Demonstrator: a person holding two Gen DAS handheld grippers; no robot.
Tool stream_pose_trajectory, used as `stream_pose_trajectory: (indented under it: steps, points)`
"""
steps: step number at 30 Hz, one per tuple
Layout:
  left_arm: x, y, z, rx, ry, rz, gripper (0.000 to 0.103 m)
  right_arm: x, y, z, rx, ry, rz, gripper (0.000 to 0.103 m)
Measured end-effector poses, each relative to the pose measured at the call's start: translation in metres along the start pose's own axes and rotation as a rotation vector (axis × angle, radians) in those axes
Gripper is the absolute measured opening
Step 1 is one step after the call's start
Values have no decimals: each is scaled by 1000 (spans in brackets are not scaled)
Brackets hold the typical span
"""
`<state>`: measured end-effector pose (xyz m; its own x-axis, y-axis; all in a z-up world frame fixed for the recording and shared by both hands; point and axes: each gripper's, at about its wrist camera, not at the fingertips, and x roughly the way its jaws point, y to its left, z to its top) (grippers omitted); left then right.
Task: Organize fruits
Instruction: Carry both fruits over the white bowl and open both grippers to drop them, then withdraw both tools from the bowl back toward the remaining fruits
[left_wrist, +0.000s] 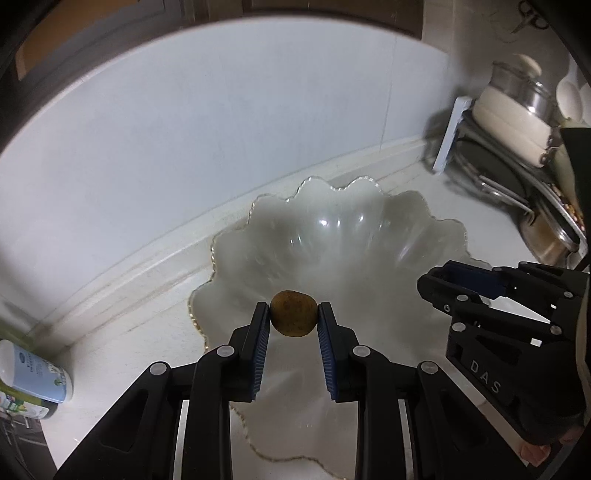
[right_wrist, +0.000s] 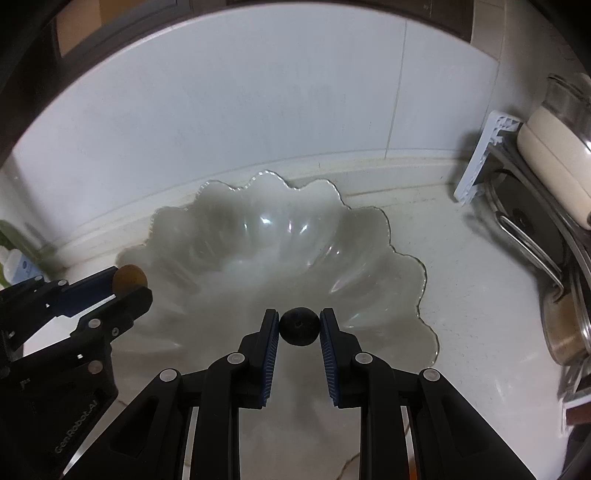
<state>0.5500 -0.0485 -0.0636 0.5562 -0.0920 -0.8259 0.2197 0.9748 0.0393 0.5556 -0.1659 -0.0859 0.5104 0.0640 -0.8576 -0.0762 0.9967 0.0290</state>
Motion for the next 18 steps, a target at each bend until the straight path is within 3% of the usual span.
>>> stream_pose_trajectory:
  steps: [11,15,18]
  points:
    - [28,0,8,-6,65,6,28,29,-7,6,8,77,9,25]
    - [28,3,9,-16,74,9,43,33,-9,8,18,95,23,27]
    - [26,5,9,-25,72,24,46,32,-10,9,16,87,17,34]
